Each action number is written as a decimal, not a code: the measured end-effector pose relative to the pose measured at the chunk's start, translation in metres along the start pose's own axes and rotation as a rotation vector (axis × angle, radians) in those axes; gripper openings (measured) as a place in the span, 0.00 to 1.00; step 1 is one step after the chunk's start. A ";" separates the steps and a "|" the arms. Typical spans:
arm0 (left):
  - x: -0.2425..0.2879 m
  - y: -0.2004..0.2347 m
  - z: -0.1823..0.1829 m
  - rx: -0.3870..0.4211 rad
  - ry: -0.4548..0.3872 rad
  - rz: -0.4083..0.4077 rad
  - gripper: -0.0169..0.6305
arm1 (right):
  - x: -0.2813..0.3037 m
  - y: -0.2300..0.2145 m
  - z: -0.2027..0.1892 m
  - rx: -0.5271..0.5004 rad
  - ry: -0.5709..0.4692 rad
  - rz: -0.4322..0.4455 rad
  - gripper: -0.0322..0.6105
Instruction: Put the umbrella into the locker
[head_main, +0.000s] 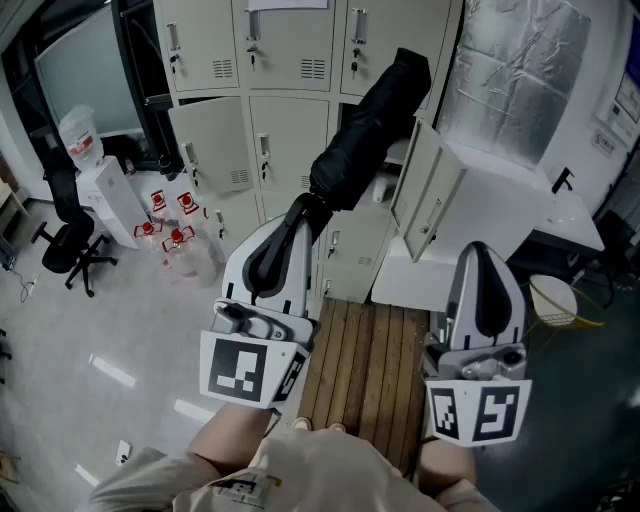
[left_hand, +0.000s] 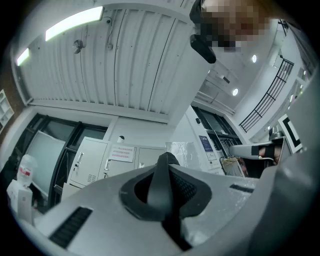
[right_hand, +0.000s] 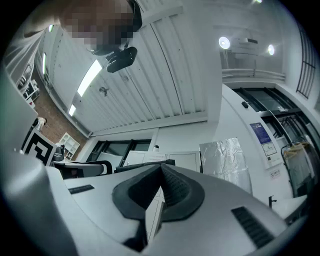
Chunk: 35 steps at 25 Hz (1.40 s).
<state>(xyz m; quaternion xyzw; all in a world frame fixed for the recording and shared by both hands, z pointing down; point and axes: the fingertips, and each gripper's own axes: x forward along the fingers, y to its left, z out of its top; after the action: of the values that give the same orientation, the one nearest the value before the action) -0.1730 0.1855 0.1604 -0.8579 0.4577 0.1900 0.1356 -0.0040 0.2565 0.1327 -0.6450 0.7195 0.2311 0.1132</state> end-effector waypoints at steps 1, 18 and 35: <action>-0.001 0.000 0.001 0.005 0.001 0.000 0.04 | -0.001 0.001 0.000 -0.002 0.002 0.002 0.06; 0.004 -0.002 -0.011 0.038 0.051 0.007 0.04 | 0.000 -0.009 -0.012 0.025 0.032 0.007 0.06; 0.017 -0.032 -0.030 0.052 0.090 0.063 0.04 | -0.002 -0.052 -0.038 0.090 0.045 0.062 0.06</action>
<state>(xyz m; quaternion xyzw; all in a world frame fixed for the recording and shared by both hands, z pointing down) -0.1311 0.1783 0.1818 -0.8468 0.4951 0.1435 0.1310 0.0522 0.2365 0.1571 -0.6217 0.7511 0.1874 0.1189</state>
